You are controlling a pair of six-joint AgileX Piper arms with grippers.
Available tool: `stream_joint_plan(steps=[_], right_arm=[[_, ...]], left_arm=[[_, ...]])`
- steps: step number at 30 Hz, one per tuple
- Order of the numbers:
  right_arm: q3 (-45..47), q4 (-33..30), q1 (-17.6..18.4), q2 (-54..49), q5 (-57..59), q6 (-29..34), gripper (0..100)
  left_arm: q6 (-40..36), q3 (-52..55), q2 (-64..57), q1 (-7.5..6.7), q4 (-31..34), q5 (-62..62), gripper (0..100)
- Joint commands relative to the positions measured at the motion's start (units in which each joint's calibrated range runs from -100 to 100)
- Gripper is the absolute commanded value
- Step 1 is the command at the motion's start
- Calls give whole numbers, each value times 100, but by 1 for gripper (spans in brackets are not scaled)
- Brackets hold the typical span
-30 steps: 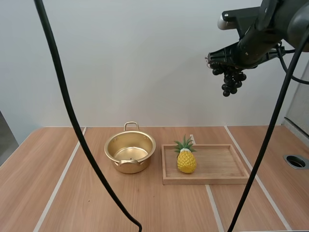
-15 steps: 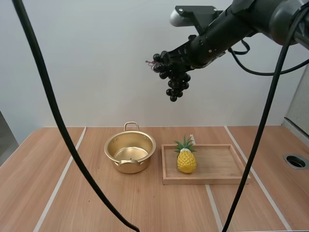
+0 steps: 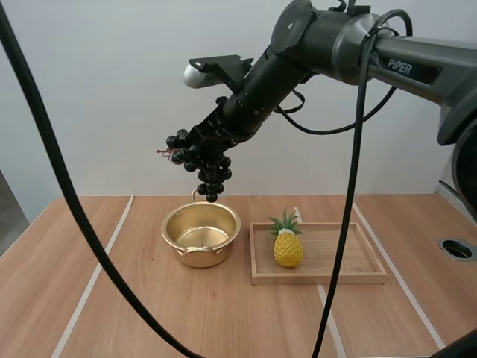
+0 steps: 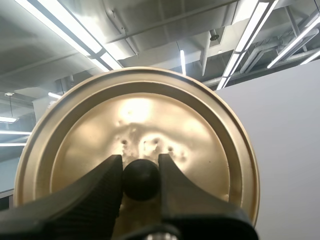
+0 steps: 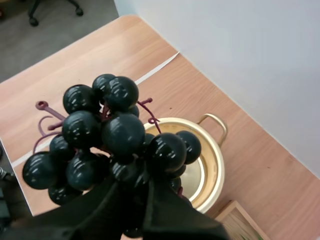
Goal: Open the pot, put the grape inside, and close it
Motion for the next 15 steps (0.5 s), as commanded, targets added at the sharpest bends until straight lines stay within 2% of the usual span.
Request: stream_joint_plan(steps=[1,15], right_arm=[[-61,-254,135,221,-175,-36,0],[-48,-809,365,1207,-1399,144,0]], left_arm=[[7,-31,-35,-5,76,24,0],[7,-31,-35,-5,76,377,0]])
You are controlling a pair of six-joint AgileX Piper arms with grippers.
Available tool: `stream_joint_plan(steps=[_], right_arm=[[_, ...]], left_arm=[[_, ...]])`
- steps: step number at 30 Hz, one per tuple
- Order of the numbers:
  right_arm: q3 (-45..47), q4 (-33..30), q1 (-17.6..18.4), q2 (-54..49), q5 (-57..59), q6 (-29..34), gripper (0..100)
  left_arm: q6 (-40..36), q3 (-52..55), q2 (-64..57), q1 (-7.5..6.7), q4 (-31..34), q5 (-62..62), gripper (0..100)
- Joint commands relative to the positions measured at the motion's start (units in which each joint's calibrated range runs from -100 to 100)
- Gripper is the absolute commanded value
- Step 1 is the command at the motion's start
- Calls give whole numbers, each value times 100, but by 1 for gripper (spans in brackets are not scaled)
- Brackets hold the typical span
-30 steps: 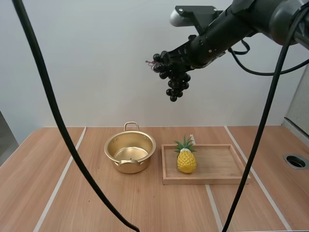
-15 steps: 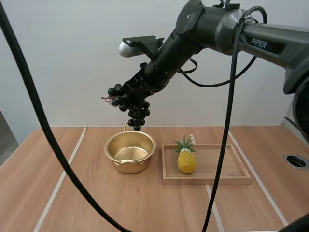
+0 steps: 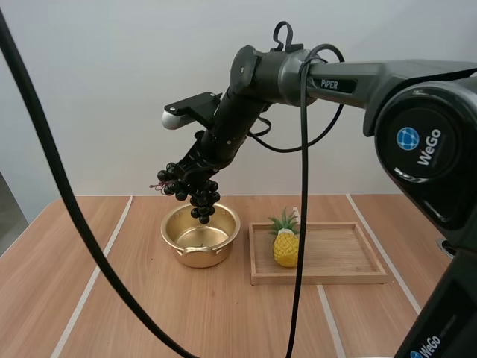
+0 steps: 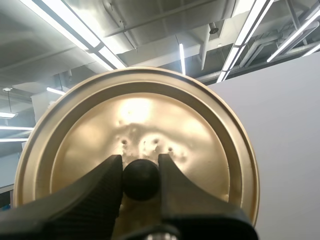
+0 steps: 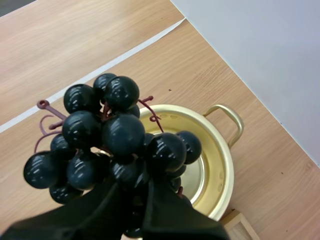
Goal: Open the pot, put the grape inside, and close it
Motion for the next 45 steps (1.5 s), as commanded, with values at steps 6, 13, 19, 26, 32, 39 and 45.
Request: stream_joint_plan(steps=[6,13,19,26,32,39,45], right_arm=[[-48,-229,2,641,-477,127,0],[-48,-229,2,1194,-449,127,0],[-48,-323,2,1573,-449,127,0],[-48,-874,2,2047,-696,310,0],[-48,-1035,2,2272,-773,409,0],[-48,-960,2,2271,-781,438,0],[-48,-960,2,2259,-840,1093,0]], left_arm=[[-15,-31,-35,-5,57,120,0],[-15,-31,-35,-5,85,117,0],[-15,-31,-35,-5,86,160,0],[-15,-31,-35,-5,86,258,0],[-15,-31,-35,-5,86,310,0],[-15,-31,-35,-5,86,310,0],[-15,-31,-35,-5,86,310,0]])
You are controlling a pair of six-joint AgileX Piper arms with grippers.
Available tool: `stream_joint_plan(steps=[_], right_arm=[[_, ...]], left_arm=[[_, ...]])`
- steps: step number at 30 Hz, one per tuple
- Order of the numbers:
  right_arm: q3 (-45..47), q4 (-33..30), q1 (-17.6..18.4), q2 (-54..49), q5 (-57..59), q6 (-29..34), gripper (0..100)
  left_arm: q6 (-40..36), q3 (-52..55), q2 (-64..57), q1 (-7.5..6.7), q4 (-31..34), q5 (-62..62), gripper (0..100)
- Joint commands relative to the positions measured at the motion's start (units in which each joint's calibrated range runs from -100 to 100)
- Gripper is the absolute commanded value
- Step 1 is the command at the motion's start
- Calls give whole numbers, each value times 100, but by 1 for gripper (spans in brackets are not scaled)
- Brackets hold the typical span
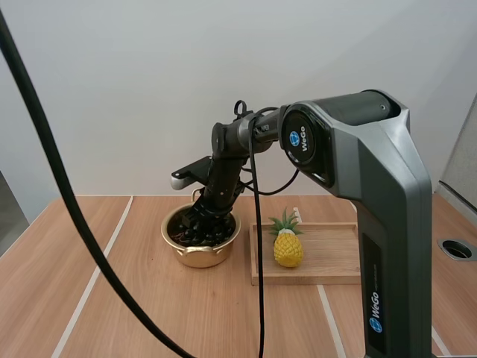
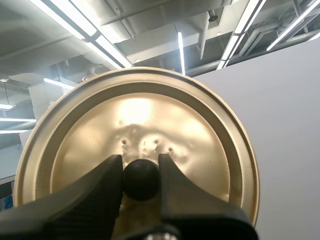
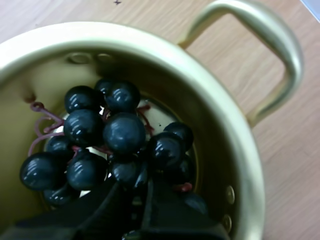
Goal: Open the pot, put the grape inside, and close it
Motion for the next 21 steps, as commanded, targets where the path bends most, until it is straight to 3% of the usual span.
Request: stream_joint_plan(steps=[1,3,5,7,21], right_arm=[[27,-124,-6,5,213,417,8],[27,-124,-6,-39,231,477,35],[14,-124,-6,-99,264,477,71],[14,-124,-6,-160,264,477,100],[-324,250,-6,-868,337,487,100]], left_arm=[[-15,-31,-35,-5,46,11,0],[-7,-31,-35,-5,58,32,0],[-8,-31,-35,-5,58,65,0],[-8,-31,-35,-5,58,82,0],[-8,-31,-35,-5,58,414,0]])
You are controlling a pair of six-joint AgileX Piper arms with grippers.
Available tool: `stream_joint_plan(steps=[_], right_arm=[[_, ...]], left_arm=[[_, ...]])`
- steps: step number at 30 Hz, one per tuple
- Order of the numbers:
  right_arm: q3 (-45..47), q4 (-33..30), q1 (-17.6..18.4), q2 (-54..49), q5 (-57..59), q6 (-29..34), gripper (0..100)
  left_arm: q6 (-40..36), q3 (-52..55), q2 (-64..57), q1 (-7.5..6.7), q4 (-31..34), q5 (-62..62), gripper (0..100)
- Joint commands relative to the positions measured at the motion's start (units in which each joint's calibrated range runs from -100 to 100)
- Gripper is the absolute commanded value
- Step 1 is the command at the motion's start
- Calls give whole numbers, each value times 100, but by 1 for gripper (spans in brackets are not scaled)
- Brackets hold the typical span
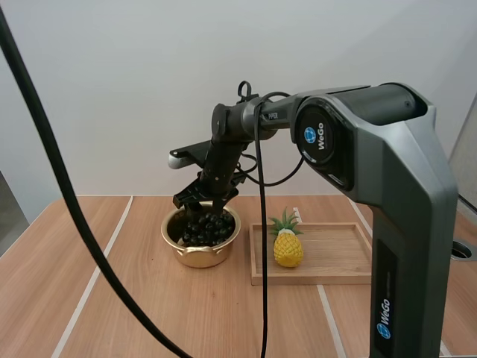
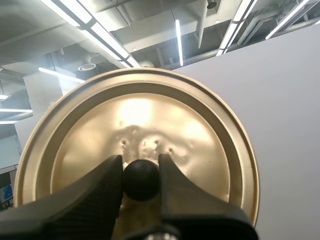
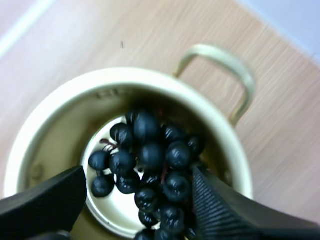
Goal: Open the pot, put the grape inside, and close it
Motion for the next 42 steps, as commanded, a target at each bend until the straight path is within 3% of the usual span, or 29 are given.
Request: stream_joint_plan(steps=[1,7,12,15,20,26,42], right_arm=[[-120,-6,-22,-241,46,-7,100],[-120,-72,-22,-505,46,-7,100],[-120,-736,-22,-812,-279,25,100],[-120,-1174,-48,-1146,-721,352,100],[-120,-1336,-212,-1808,-1593,699,100],[-120,-1297,-557,-2625,-2059,1006,100],[-120,-1336,-1780,-4396,-2059,1041,100]], left_arm=[[-8,-31,-35,-5,58,-52,0],[-8,-31,-35,-5,58,-52,0],[-8,-31,-35,-5,58,-120,0],[-8,-31,-23,-5,58,-124,0],[-8,-31,-23,-5,58,-124,0],[199,-31,-14,-5,58,-124,0],[92,-31,528,-5,58,3,0]])
